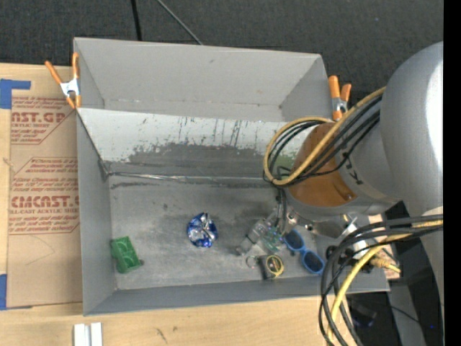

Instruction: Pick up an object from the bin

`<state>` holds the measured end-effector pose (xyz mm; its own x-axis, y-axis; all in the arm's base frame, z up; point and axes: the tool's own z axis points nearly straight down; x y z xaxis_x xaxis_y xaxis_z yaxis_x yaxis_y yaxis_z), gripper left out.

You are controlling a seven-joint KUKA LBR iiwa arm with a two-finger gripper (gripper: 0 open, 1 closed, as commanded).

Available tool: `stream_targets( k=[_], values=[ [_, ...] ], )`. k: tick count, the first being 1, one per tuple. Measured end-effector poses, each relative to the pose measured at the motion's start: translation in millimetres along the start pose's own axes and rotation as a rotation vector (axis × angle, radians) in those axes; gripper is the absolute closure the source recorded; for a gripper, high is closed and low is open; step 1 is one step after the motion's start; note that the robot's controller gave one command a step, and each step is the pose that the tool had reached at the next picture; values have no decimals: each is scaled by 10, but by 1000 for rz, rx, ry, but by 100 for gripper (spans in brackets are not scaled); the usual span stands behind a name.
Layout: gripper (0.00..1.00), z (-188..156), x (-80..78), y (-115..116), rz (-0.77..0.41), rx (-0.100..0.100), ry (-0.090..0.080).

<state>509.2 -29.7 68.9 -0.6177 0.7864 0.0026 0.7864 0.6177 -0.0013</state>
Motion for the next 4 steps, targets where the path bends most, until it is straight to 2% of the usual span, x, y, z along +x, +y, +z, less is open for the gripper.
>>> stream_targets(
  k=[1, 3, 4],
  values=[
    [100, -8, -14, 1, 0, -1, -2],
    [100, -499, -12, 9, -2, -2, -3],
    [100, -574, -8, 10, -4, -1, -2]
  ],
)
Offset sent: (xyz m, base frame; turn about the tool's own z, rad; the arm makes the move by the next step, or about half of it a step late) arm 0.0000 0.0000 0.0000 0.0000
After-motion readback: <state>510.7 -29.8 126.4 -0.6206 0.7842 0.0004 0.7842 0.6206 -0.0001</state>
